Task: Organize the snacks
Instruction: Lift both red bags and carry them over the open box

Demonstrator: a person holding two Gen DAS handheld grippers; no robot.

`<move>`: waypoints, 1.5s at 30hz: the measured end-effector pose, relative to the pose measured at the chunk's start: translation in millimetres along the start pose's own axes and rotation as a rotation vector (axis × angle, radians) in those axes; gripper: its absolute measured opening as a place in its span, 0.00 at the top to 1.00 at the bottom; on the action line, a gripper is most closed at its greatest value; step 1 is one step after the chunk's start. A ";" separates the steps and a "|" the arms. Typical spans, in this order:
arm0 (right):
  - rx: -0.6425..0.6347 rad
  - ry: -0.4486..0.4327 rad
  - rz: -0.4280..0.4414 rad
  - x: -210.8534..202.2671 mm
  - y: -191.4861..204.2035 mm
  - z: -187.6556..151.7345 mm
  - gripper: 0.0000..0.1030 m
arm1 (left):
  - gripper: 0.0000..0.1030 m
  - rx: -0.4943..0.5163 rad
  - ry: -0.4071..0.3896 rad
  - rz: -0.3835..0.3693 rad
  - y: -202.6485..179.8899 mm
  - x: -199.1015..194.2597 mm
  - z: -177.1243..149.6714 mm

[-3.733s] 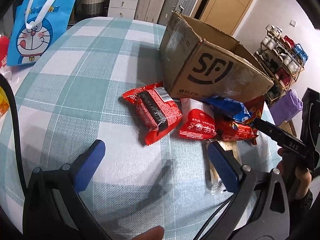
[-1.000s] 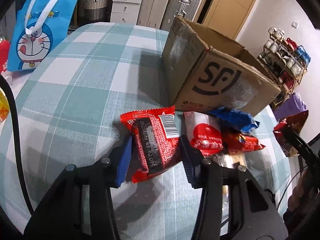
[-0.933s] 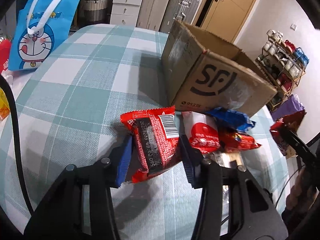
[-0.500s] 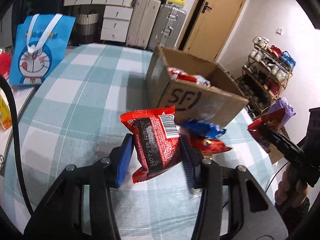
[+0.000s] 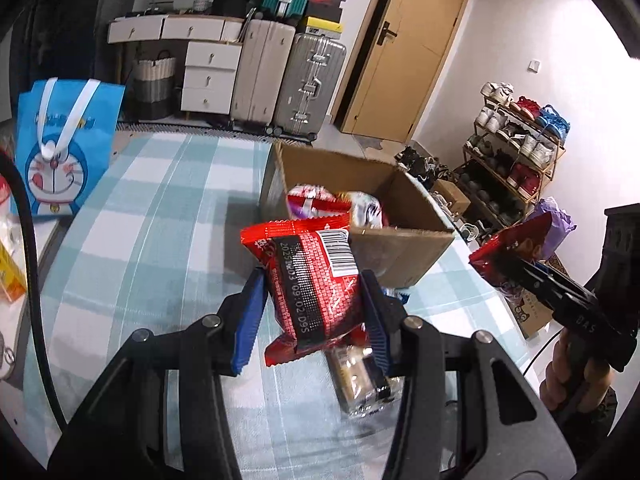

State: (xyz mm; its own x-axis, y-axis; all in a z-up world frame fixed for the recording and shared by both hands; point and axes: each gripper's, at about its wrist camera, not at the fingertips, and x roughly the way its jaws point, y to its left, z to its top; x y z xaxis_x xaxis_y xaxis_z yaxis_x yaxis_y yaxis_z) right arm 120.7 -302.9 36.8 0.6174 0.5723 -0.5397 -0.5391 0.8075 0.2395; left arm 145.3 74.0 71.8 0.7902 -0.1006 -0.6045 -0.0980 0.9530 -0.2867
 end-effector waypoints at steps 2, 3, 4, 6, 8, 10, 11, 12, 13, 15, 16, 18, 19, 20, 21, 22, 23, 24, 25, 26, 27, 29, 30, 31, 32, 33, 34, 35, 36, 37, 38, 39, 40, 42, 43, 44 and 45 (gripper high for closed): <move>-0.009 -0.004 -0.013 0.9 2.9 5.6 0.55 | 0.58 0.007 -0.011 0.005 -2.9 -1.2 5.3; -0.008 -0.002 -0.023 2.1 3.7 8.0 0.55 | 0.58 0.009 -0.014 0.003 -4.6 -1.3 8.7; -0.006 0.000 -0.025 2.8 3.7 9.8 0.55 | 0.58 0.012 -0.017 0.001 -6.3 -1.4 10.8; 0.007 0.006 -0.020 6.9 3.2 14.2 0.55 | 0.58 0.024 -0.024 0.005 -10.4 -1.6 16.2; 0.004 0.000 -0.020 8.4 3.5 19.0 0.55 | 0.58 0.029 -0.029 0.003 -13.5 -1.5 22.2; 0.001 -0.006 -0.018 9.5 4.6 23.8 0.55 | 0.58 0.033 -0.032 0.001 -16.1 -0.2 27.4; 0.000 -0.009 -0.012 10.1 5.3 26.8 0.55 | 0.58 0.037 -0.034 0.002 -17.5 0.7 30.4; -0.002 -0.011 -0.007 10.8 5.8 29.2 0.55 | 0.58 0.046 -0.038 0.001 -20.1 1.3 33.9; -0.007 -0.014 -0.006 12.1 6.8 32.4 0.55 | 0.58 0.050 -0.040 0.002 -21.4 3.5 36.7; -0.010 -0.020 0.000 13.5 5.8 35.0 0.55 | 0.58 0.061 -0.041 0.004 -25.9 7.4 42.8; -0.013 -0.019 0.007 15.6 6.0 38.4 0.55 | 0.58 0.065 -0.041 0.004 -28.0 9.2 45.4; -0.026 -0.024 0.007 18.7 6.4 43.7 0.55 | 0.58 0.077 -0.041 0.003 -31.6 13.3 49.9; -0.030 -0.025 0.007 20.7 6.5 46.5 0.55 | 0.58 0.084 -0.042 0.006 -34.0 15.4 52.2; -0.033 -0.025 0.011 22.9 6.3 49.1 0.55 | 0.58 0.089 -0.041 0.007 -35.7 18.1 54.5; -0.035 -0.024 0.020 25.4 6.1 51.5 0.55 | 0.58 0.092 -0.041 0.007 -36.7 21.0 56.4; -0.035 -0.023 0.024 28.7 5.0 55.0 0.55 | 0.58 0.094 -0.039 0.006 -37.8 24.3 58.5; -0.038 -0.024 0.026 30.9 4.8 57.3 0.55 | 0.58 0.096 -0.036 0.006 -39.1 27.6 60.5; -0.041 -0.025 0.027 32.5 4.5 58.4 0.55 | 0.58 0.100 -0.034 0.005 -40.7 31.1 62.9; -0.044 -0.026 0.028 34.7 4.8 60.0 0.55 | 0.58 0.103 -0.033 0.005 -41.8 35.0 65.0; -0.047 -0.026 0.031 37.5 4.9 62.1 0.55 | 0.58 0.106 -0.031 0.007 -42.9 38.8 66.8; -0.048 -0.027 0.035 39.0 4.0 62.7 0.55 | 0.58 0.109 -0.029 0.007 -44.3 42.5 68.8; -0.048 -0.017 0.039 45.5 2.6 65.2 0.55 | 0.58 0.114 -0.026 0.004 -47.1 49.8 72.8; -0.051 -0.019 0.040 47.3 2.5 66.3 0.55 | 0.58 0.118 -0.021 0.004 -48.1 54.5 74.9; -0.051 -0.016 0.039 51.0 1.9 67.9 0.55 | 0.58 0.119 -0.018 0.006 -48.4 57.7 76.2; -0.049 -0.010 0.041 55.1 0.9 69.4 0.55 | 0.58 0.121 -0.016 0.008 -48.9 61.7 78.4; -0.048 -0.010 0.044 58.4 -0.2 70.8 0.55 | 0.58 0.123 -0.015 0.008 -49.3 65.3 79.5; -0.048 -0.011 0.045 61.3 -0.9 72.2 0.55 | 0.58 0.123 -0.013 0.008 -49.5 69.2 81.0; -0.050 -0.006 0.043 65.8 -2.4 73.3 0.55 | 0.58 0.124 -0.012 0.005 -49.8 73.4 82.5; -0.050 -0.002 0.041 68.9 -3.3 74.7 0.55 | 0.58 0.125 -0.010 0.002 -49.8 77.9 84.3; -0.050 -0.001 0.041 72.5 -4.7 75.7 0.55 | 0.58 0.125 -0.005 0.005 -49.5 82.7 85.3; -0.048 0.008 0.043 77.3 -6.3 76.4 0.55 | 0.58 0.125 -0.001 0.010 -49.2 87.4 86.1; -0.049 0.016 0.041 82.1 -7.3 76.7 0.55 | 0.58 0.123 0.005 0.013 -48.4 92.8 86.8; -0.050 0.021 0.041 85.4 -7.8 76.9 0.55 | 0.58 0.123 0.014 0.013 -47.7 98.3 87.2; -0.055 0.035 0.035 94.6 -9.2 76.2 0.55 | 0.58 0.125 0.019 0.013 -47.0 106.4 87.0; -0.057 0.041 0.034 99.4 -9.5 75.9 0.55 | 0.58 0.127 0.022 0.014 -46.3 110.1 86.4; -0.063 0.049 0.034 104.6 -9.5 75.1 0.55 | 0.58 0.128 0.026 0.018 -45.9 113.8 86.1; -0.066 0.054 0.032 108.5 -10.4 75.1 0.55 | 0.58 0.129 0.029 0.021 -45.6 117.6 85.9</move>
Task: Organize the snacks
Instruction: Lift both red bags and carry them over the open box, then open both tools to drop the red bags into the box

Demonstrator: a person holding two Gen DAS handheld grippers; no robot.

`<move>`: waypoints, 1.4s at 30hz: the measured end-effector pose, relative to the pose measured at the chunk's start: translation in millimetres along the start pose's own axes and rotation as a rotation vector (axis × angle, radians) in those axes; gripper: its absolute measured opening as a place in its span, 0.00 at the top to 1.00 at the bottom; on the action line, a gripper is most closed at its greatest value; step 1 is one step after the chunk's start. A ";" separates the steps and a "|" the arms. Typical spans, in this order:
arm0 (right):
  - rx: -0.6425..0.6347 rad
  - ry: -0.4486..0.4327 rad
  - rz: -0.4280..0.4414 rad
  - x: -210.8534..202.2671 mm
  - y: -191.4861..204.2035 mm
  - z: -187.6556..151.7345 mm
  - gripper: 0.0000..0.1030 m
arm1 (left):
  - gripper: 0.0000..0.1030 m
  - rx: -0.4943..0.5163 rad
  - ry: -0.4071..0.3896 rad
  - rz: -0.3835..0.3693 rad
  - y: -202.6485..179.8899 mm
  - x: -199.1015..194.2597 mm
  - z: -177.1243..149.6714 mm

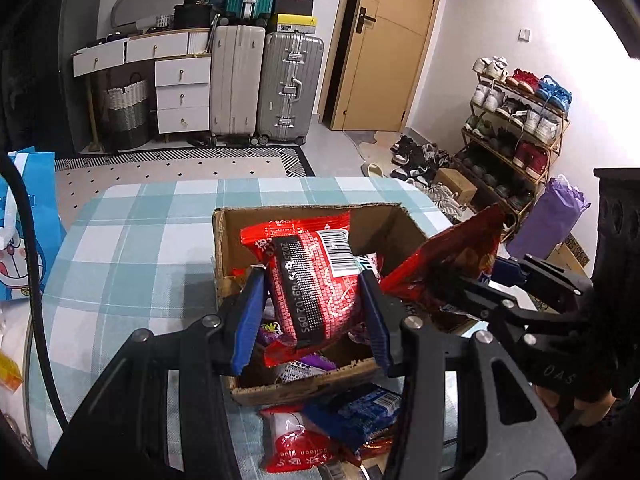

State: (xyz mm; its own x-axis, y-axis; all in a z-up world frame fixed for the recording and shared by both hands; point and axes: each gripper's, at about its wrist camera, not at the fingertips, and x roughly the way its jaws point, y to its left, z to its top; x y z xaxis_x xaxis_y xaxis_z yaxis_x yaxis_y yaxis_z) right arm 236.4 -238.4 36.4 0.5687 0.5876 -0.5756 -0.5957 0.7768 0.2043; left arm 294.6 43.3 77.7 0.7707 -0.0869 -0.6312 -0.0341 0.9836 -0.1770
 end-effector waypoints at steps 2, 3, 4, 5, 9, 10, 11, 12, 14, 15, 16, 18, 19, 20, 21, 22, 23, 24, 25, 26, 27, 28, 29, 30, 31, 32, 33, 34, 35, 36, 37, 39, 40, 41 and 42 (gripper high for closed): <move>-0.004 0.012 -0.005 8.0 -2.2 -0.3 0.55 | 0.58 0.008 0.003 0.003 0.1 6.6 0.2; -0.007 0.017 -0.004 11.3 -1.7 0.0 0.55 | 0.58 0.012 0.005 0.007 0.0 10.2 0.2; -0.011 0.023 -0.002 14.7 -2.0 0.1 0.55 | 0.58 0.014 0.007 0.009 0.3 12.8 0.2; -0.018 0.027 -0.002 17.6 -1.9 -0.1 0.55 | 0.58 0.016 0.012 0.009 0.7 17.0 0.4; -0.043 0.049 -0.004 29.1 -2.7 -1.7 0.55 | 0.58 0.022 0.020 0.012 1.3 26.2 0.3; -0.051 0.053 -0.007 32.1 -3.1 -1.8 0.55 | 0.58 0.026 0.023 0.012 1.6 29.4 0.1; -0.058 0.057 -0.011 33.9 -2.8 -2.5 0.55 | 0.58 0.028 0.026 0.013 2.1 31.0 -0.2; -0.065 0.062 -0.016 36.9 -2.8 -3.1 0.55 | 0.58 0.029 0.030 0.013 2.2 34.1 -0.5; -0.068 0.072 -0.014 41.6 -4.3 -4.3 0.55 | 0.58 0.037 0.034 0.012 1.2 38.8 -0.8; -0.071 0.076 -0.015 43.5 -4.8 -4.9 0.55 | 0.58 0.039 0.039 0.015 1.6 42.6 -1.4; -0.074 0.081 -0.019 46.0 -5.1 -5.7 0.55 | 0.58 0.039 0.042 0.016 1.6 44.8 -1.8; -0.078 0.090 -0.022 49.9 -6.1 -7.0 0.55 | 0.58 0.037 0.049 0.013 1.5 48.2 -3.4; -0.077 0.093 -0.023 52.1 -7.1 -7.2 0.55 | 0.58 0.036 0.052 0.013 1.9 50.1 -3.9; -0.076 0.097 -0.024 54.3 -8.3 -7.8 0.55 | 0.58 0.038 0.055 0.012 1.8 51.9 -4.7; -0.076 0.099 -0.023 55.0 -8.8 -8.7 0.55 | 0.58 0.039 0.057 0.014 1.8 54.4 -5.4; -0.079 0.102 -0.024 55.7 -9.5 -9.6 0.55 | 0.58 0.039 0.059 0.017 1.9 56.3 -5.7; -0.082 0.105 -0.027 56.9 -10.0 -10.6 0.55 | 0.58 0.042 0.062 0.020 1.9 58.2 -6.2; -0.086 0.107 -0.028 57.8 -10.2 -11.6 0.55 | 0.58 0.045 0.065 0.021 2.0 60.5 -6.5; -0.090 0.109 -0.029 58.6 -10.1 -12.2 0.55 | 0.58 0.046 0.068 0.020 3.0 61.4 -7.2; -0.098 0.112 -0.034 59.9 -9.5 -12.3 0.55 | 0.58 0.045 0.073 0.019 3.2 63.8 -7.5; -0.107 0.114 -0.037 60.4 -8.6 -12.6 0.55 | 0.58 0.039 0.079 0.016 4.2 66.4 -7.8; -0.112 0.117 -0.038 60.9 -7.0 -12.9 0.55 | 0.58 0.034 0.084 0.012 5.1 68.2 -8.0; -0.115 0.120 -0.038 60.8 -6.6 -13.4 0.55 | 0.58 0.029 0.091 0.008 6.7 69.4 -8.8; -0.117 0.124 -0.037 61.0 -6.5 -14.1 0.54 | 0.58 0.023 0.098 0.005 7.9 70.8 -9.2; -0.118 0.132 -0.034 61.0 -6.9 -14.6 0.54 | 0.58 0.019 0.099 0.001 8.2 69.9 -10.1; -0.118 0.135 -0.031 60.5 -6.1 -14.4 0.54 | 0.58 0.015 0.099 -0.004 9.1 69.6 -10.7; -0.115 0.138 -0.026 59.2 -6.0 -14.5 0.54 | 0.57 0.009 0.098 -0.003 10.5 68.7 -10.7; -0.099 0.145 -0.003 56.9 -7.2 -14.4 0.53 | 0.57 0.004 0.097 -0.002 11.8 67.6 -10.3; -0.088 0.145 0.011 54.6 -7.8 -14.7 0.52 | 0.56 0.003 0.098 -0.009 11.8 65.5 -10.7; -0.081 0.139 0.017 51.6 -8.1 -14.5 0.48 | 0.54 0.003 0.098 -0.017 11.5 62.5 -11.2; -0.084 0.126 0.005 46.6 -7.6 -14.9 0.48 | 0.51 0.007 0.094 -0.014 10.5 58.6 -12.0; -0.094 0.116 -0.006 38.7 -4.9 -16.4 0.48 | 0.34 0.021 0.082 0.008 8.1 49.7 -14.1; -0.092 0.103 -0.009 32.2 -4.9 -17.7 0.43 | 0.30 0.025 0.072 0.018 7.5 44.3 -15.5; -0.088 0.093 -0.010 27.6 -5.1 -18.8 0.37 | 0.22 0.025 0.067 0.020 6.8 38.9 -16.9; -0.080 0.079 -0.015 21.2 -6.0 -20.8 0.22 | 0.19 0.022 0.062 0.016 7.2 33.8 -18.7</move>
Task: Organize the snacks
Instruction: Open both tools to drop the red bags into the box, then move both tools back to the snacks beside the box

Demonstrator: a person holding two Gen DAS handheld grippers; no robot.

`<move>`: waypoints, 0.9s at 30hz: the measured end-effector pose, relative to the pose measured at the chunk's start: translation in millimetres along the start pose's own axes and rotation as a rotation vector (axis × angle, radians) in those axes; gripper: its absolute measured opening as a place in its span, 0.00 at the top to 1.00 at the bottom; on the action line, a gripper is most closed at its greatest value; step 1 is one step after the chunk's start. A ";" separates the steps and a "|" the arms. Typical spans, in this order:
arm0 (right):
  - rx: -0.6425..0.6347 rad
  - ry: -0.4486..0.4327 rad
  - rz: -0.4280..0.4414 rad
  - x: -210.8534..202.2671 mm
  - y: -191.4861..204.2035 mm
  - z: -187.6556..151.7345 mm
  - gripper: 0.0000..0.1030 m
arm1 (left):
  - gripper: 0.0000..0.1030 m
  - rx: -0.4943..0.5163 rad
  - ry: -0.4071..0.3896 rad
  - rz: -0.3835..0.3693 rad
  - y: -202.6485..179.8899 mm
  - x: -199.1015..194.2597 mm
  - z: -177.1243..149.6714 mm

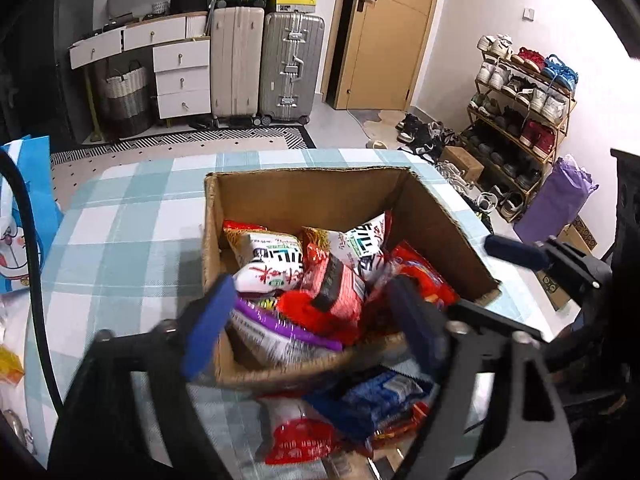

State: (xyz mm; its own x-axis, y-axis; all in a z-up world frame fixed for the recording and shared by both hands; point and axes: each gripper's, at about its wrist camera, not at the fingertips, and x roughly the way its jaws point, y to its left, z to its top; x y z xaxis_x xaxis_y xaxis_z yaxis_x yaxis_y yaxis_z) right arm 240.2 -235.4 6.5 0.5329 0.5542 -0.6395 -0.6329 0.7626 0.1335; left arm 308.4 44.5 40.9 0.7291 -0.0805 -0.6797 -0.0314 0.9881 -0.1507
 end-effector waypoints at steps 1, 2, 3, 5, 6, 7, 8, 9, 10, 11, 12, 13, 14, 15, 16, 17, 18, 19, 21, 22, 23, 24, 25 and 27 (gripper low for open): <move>0.008 -0.016 -0.008 -6.5 -1.0 -2.4 0.12 | 0.19 -0.003 -0.004 -0.003 -0.6 -6.3 -2.3; 0.012 -0.029 -0.012 -11.6 0.3 -3.8 0.12 | 0.18 -0.005 -0.008 -0.004 -0.5 -11.6 -4.7; 0.018 -0.045 -0.015 -17.3 0.5 -5.5 0.10 | 0.12 -0.007 -0.011 -0.003 -0.6 -17.2 -7.6; 0.047 -0.059 -0.027 -30.3 -4.0 -10.8 0.02 | 0.00 -0.013 -0.019 0.002 -1.3 -30.3 -15.2; 0.060 -0.066 -0.027 -35.3 -6.2 -13.3 0.01 | 0.01 -0.018 -0.029 -0.002 -1.7 -36.9 -18.8; 0.074 -0.068 -0.021 -40.1 -8.3 -16.4 0.01 | 0.01 -0.023 -0.035 -0.004 -1.8 -44.1 -22.3; 0.094 -0.063 -0.014 -44.5 -11.0 -20.1 0.01 | 0.01 -0.024 -0.034 -0.010 -1.6 -49.5 -25.8; 0.106 -0.062 -0.010 -47.6 -12.4 -22.6 0.01 | 0.01 -0.026 -0.033 -0.016 -1.2 -55.5 -30.5; 0.125 -0.059 -0.009 -52.6 -14.5 -27.3 0.01 | 0.01 -0.031 -0.034 -0.017 -0.3 -62.0 -35.6; 0.136 -0.060 -0.008 -56.2 -15.8 -30.1 0.01 | 0.01 -0.033 -0.035 -0.016 -0.7 -66.9 -39.7; 0.146 -0.063 -0.008 -61.1 -17.1 -34.0 0.01 | 0.01 -0.043 -0.036 -0.013 1.3 -73.9 -45.5; 0.151 -0.063 -0.010 -64.2 -18.2 -36.8 0.00 | 0.01 -0.050 -0.038 -0.015 2.7 -78.4 -49.9; 0.159 -0.068 -0.015 -68.5 -18.6 -42.1 0.00 | 0.01 -0.058 -0.040 -0.019 4.4 -83.4 -55.1; 0.167 -0.067 -0.015 -70.0 -18.1 -46.0 0.00 | 0.01 -0.065 -0.038 -0.022 6.2 -88.2 -61.2; 0.172 -0.062 -0.016 -70.8 -18.3 -49.2 0.00 | 0.01 -0.071 -0.033 -0.019 7.5 -91.1 -66.1; 0.180 -0.050 -0.018 -71.2 -18.1 -54.7 0.00 | 0.01 -0.078 -0.028 -0.017 9.3 -95.3 -72.1; 0.187 -0.044 -0.017 -71.6 -17.9 -59.6 0.00 | 0.01 -0.081 -0.026 -0.018 10.4 -97.6 -76.3; 0.192 -0.038 -0.017 -71.8 -17.3 -63.6 0.00 | 0.01 -0.082 -0.022 -0.018 11.4 -99.6 -80.3; 0.191 -0.020 -0.019 -71.4 -15.0 -70.4 0.00 | 0.01 -0.084 -0.017 -0.009 12.9 -104.3 -88.9; 0.188 -0.010 -0.024 -72.1 -13.6 -73.7 0.00 | 0.01 -0.084 -0.012 -0.005 13.6 -106.5 -93.5; 0.187 -0.005 -0.027 -70.9 -10.9 -75.1 0.00 | 0.01 -0.085 -0.006 -0.001 14.1 -107.9 -97.6; 0.189 -0.002 -0.029 -70.9 -9.6 -76.8 0.00 | 0.01 -0.088 -0.002 -0.001 13.5 -108.6 -100.8; 0.192 0.001 -0.025 -71.5 -7.9 -78.3 0.00 | 0.01 -0.091 0.002 -0.010 13.9 -110.1 -105.4; 0.197 0.008 -0.017 -71.4 -4.0 -80.8 0.00 | 0.01 -0.096 0.010 -0.011 15.8 -108.3 -112.0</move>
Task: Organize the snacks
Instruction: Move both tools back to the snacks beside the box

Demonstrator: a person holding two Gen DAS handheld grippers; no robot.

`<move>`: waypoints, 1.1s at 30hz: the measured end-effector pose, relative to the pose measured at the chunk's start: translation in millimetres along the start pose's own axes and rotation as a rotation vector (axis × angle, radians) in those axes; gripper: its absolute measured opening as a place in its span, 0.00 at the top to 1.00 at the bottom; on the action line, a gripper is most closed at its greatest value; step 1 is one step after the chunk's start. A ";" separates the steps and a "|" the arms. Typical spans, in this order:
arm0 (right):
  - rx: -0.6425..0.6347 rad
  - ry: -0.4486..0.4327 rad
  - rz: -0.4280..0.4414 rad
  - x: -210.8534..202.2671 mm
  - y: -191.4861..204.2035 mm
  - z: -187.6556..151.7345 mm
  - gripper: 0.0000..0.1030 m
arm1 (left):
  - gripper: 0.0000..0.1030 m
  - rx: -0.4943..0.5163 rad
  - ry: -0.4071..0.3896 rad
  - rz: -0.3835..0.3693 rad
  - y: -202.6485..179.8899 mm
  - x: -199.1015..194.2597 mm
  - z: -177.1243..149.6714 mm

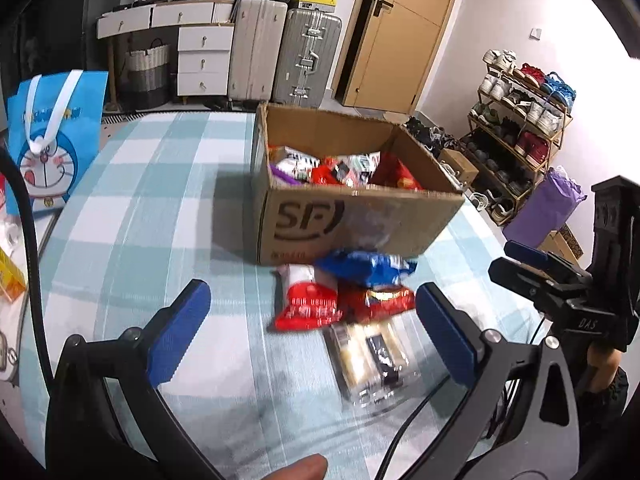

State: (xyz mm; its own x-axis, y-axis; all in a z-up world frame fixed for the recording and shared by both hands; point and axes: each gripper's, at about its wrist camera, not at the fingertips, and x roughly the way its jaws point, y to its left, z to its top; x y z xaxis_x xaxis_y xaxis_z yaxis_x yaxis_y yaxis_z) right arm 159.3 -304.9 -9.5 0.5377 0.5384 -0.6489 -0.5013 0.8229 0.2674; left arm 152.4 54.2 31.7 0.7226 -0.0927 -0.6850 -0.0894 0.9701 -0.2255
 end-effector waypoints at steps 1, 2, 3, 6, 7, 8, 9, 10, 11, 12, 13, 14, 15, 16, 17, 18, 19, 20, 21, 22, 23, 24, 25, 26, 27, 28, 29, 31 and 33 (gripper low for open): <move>-0.001 0.005 0.002 0.0 2.0 -1.8 0.00 | 0.01 -0.002 0.007 0.004 0.8 0.5 -4.4; -0.004 0.010 0.002 0.9 3.7 -3.9 0.00 | 0.01 -0.005 0.013 0.005 1.4 2.8 -6.7; -0.015 0.016 0.003 1.2 7.1 -6.2 0.00 | 0.01 -0.010 0.023 0.001 2.4 3.2 -12.1; -0.044 0.028 -0.002 1.5 14.6 -11.5 0.00 | 0.01 -0.020 0.043 0.002 3.5 10.4 -19.6; -0.051 0.035 0.000 2.6 16.5 -13.1 0.00 | 0.01 -0.022 0.048 0.002 4.4 11.9 -21.7; -0.051 0.039 0.002 3.8 18.9 -16.0 0.00 | 0.01 -0.025 0.053 0.008 5.9 13.6 -24.2; -0.049 0.042 0.006 5.3 20.0 -17.4 0.00 | 0.01 -0.029 0.058 0.018 7.4 15.3 -26.7; -0.042 0.052 0.011 8.2 20.5 -19.8 0.00 | 0.01 -0.031 0.063 0.025 8.3 17.1 -27.9; -0.038 0.059 0.011 10.7 21.0 -21.1 0.00 | 0.01 -0.032 0.067 0.026 9.7 18.7 -29.4; -0.033 0.066 0.012 13.9 21.1 -22.9 0.00 | 0.01 -0.036 0.071 0.028 11.0 20.7 -30.9; -0.027 0.073 0.010 17.1 21.0 -23.8 0.00 | 0.01 -0.038 0.075 0.029 12.6 23.5 -30.8; -0.021 0.082 0.007 20.5 20.9 -25.0 0.00 | 0.01 -0.036 0.080 0.033 13.1 25.4 -31.6; -0.014 0.088 0.009 23.4 20.7 -26.0 0.00 | 0.01 -0.033 0.087 0.040 13.5 27.8 -32.3; -0.009 0.093 0.011 25.6 21.0 -26.0 0.00 | 0.01 -0.032 0.089 0.044 14.5 29.8 -32.6; -0.002 0.104 0.012 29.1 20.7 -27.3 0.00 | 0.01 -0.034 0.092 0.042 15.2 31.3 -33.4; -0.001 0.111 0.012 31.5 21.0 -28.5 0.00 | 0.01 -0.038 0.098 0.041 16.0 32.9 -33.7; 0.000 0.123 0.010 35.1 21.5 -30.0 0.00 | 0.01 -0.041 0.104 0.039 16.7 34.3 -34.3; -0.002 0.130 0.007 36.9 22.2 -30.7 0.00 | 0.01 -0.043 0.110 0.036 17.1 35.4 -34.8; -0.004 0.140 0.002 39.5 22.7 -31.6 0.00 | 0.01 -0.041 0.116 0.032 17.4 36.9 -36.1; -0.004 0.143 -0.002 40.5 22.5 -32.4 0.00 | 0.01 -0.038 0.119 0.030 17.0 38.3 -37.1; -0.005 0.143 -0.004 41.8 22.4 -32.4 0.00 | 0.01 -0.036 0.121 0.033 16.7 39.8 -37.9; -0.003 0.143 -0.006 42.7 21.6 -31.9 0.00 | 0.01 -0.033 0.123 0.036 16.0 41.5 -38.7; 0.003 0.146 -0.009 44.1 20.4 -30.7 0.00 | 0.01 -0.032 0.124 0.036 16.4 42.6 -39.4; 0.008 0.151 -0.009 45.7 19.1 -30.1 0.00 | 0.01 -0.034 0.126 0.034 16.9 44.2 -40.0; 0.008 0.163 -0.003 48.7 18.4 -28.6 0.00 | 0.01 -0.036 0.126 0.032 17.5 44.9 -40.3; 0.006 0.164 0.001 50.9 18.6 -26.9 0.00 | 0.01 -0.039 0.126 0.030 18.7 45.7 -40.4; 0.004 0.163 0.003 52.2 18.5 -25.2 0.00 | 0.01 -0.043 0.127 0.032 19.9 46.8 -40.4; 0.000 0.167 0.015 56.8 20.8 -20.5 0.00 | 0.01 -0.053 0.126 0.037 23.2 48.7 -39.7; 0.003 0.167 0.023 61.1 22.9 -16.8 0.00 | 0.01 -0.059 0.125 0.033 26.7 49.5 -39.2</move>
State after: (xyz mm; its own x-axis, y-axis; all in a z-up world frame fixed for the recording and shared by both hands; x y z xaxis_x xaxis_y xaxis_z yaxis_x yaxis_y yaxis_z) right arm 169.3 -256.2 -55.0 0.4062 0.5197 -0.7516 -0.5104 0.8113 0.2851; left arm 158.9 66.6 -35.4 0.6281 -0.0914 -0.7728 -0.1546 0.9586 -0.2391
